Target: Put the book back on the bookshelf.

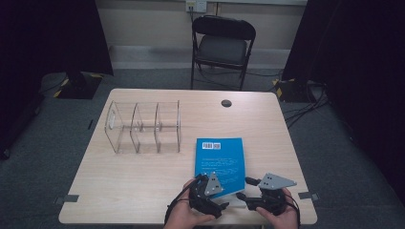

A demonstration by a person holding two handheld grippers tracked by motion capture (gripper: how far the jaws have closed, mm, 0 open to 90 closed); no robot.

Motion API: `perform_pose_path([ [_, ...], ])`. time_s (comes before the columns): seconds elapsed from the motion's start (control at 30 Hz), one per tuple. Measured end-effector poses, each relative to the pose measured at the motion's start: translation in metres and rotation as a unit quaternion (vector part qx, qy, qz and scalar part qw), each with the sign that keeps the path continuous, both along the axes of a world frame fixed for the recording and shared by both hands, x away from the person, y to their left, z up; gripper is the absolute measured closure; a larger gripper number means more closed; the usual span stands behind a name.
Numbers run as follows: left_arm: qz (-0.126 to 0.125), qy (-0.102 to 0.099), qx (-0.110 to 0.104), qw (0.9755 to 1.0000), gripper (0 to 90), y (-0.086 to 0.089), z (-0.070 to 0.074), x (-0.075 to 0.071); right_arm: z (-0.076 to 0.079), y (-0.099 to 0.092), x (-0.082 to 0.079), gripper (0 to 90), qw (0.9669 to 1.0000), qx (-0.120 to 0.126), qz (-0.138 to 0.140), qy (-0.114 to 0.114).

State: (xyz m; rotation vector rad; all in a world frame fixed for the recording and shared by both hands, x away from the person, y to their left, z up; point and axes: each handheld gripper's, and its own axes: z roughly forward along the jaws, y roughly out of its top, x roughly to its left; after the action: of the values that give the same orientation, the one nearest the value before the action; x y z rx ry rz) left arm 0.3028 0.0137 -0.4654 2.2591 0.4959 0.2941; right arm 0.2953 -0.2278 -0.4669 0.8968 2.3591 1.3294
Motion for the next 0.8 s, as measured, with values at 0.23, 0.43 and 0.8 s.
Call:
perform_pose_path([
  [0.23, 0.019, -0.013, 0.008, 0.9997, 15.4, -0.003, -0.007, 0.007, 0.0, 0.0, 0.0, 35.7, 1.0, 0.001, 0.0, 0.0],
  [0.43, 0.022, -0.033, 0.032, 0.9987, 14.6, -0.005, -0.01, 0.008, 0.0, 0.0, 0.0, 35.7, 1.0, 0.006, -0.001, 0.003],
  [0.8, 0.023, -0.039, 0.032, 0.9985, 16.2, -0.005, -0.011, 0.011, -0.001, -0.001, 0.001, 35.8, 0.9999, 0.012, -0.004, 0.006],
])
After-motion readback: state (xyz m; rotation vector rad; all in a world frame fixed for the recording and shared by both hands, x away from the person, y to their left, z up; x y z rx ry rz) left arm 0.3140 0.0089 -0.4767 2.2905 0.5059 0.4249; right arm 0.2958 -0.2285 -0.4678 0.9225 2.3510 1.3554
